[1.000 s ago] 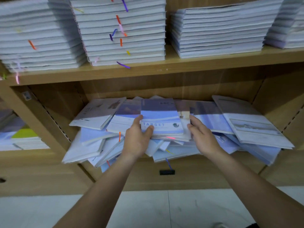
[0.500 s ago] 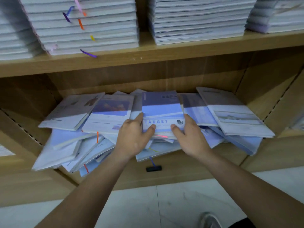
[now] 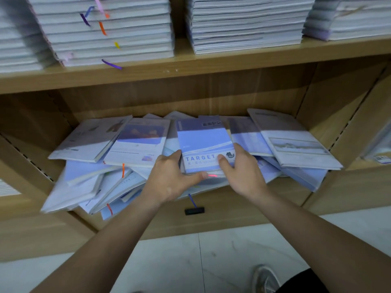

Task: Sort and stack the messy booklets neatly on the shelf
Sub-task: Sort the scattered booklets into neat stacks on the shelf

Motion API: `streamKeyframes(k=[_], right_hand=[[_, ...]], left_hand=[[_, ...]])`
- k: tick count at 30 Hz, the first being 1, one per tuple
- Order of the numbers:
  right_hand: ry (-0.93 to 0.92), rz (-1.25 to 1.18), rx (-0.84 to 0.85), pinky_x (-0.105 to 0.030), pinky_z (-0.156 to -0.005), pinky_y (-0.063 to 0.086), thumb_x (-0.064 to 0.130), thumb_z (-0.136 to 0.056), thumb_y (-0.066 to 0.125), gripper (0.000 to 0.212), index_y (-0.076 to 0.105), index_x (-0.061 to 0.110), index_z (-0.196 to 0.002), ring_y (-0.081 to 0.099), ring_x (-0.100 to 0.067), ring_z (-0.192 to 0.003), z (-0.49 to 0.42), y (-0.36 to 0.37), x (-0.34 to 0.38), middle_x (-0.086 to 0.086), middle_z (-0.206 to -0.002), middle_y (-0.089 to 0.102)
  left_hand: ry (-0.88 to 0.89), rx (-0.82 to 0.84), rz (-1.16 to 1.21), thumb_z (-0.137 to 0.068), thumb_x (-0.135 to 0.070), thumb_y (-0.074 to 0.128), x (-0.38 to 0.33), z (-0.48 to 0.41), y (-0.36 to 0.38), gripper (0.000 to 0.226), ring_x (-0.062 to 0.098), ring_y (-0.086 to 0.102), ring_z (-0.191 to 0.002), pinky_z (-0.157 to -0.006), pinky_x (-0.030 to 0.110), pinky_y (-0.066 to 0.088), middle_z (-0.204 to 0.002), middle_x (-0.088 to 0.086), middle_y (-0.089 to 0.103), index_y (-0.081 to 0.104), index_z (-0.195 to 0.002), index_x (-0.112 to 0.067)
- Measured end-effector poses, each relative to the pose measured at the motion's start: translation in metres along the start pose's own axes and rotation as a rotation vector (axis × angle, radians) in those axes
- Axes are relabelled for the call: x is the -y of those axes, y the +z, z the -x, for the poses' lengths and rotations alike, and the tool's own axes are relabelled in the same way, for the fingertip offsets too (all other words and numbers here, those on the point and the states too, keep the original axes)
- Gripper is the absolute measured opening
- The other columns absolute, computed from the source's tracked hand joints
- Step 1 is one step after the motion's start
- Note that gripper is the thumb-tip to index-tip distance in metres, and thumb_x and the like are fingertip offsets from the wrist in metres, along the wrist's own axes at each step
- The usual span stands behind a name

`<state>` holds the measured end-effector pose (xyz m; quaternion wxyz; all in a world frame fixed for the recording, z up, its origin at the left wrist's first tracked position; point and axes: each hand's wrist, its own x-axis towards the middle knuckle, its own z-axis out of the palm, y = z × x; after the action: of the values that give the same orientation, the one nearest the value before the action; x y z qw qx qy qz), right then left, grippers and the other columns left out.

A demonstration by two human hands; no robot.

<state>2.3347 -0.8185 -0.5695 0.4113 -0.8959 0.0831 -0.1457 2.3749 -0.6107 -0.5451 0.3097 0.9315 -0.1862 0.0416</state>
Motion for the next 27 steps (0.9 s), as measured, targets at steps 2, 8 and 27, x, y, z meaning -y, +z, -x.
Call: streamKeyframes(k=[2,8,27], right_hand=[[-0.009,0.011,0.026,-0.040,-0.079,0.055,0.064,-0.087,0.048,0.050,0.051,0.027,-0.119,0.063,-0.016,-0.099,0.002,-0.001,0.001,0.005,-0.110,0.065],[-0.020,-0.051,0.040,-0.036,-0.090,0.052,0.061,-0.090,0.054,0.054,0.047,0.030,-0.134,0.060,-0.011,-0.112,0.001,-0.004,0.002,0.011,-0.124,0.063],[-0.041,0.588,0.048,-0.043,-0.090,0.045,0.070,-0.093,0.038,0.082,0.033,0.015,-0.152,0.046,-0.033,-0.126,-0.025,-0.015,0.022,-0.009,-0.140,0.049]], left_hand=[[-0.003,-0.004,0.069,-0.064,-0.067,0.078,0.000,0.002,-0.003,0.065,0.011,0.063,-0.085,-0.073,0.031,0.052,-0.090,-0.012,0.071,0.064,-0.114,-0.030],[-0.042,-0.054,0.281,-0.075,-0.031,0.086,0.001,-0.004,0.000,0.067,0.008,0.070,-0.092,-0.088,0.038,0.055,-0.089,-0.019,0.072,0.058,-0.135,-0.020],[0.018,-0.062,-0.045,-0.084,-0.041,0.074,0.004,-0.011,-0.007,0.069,0.018,0.059,-0.105,-0.088,0.036,0.051,-0.111,-0.003,0.065,0.044,-0.144,-0.027]])
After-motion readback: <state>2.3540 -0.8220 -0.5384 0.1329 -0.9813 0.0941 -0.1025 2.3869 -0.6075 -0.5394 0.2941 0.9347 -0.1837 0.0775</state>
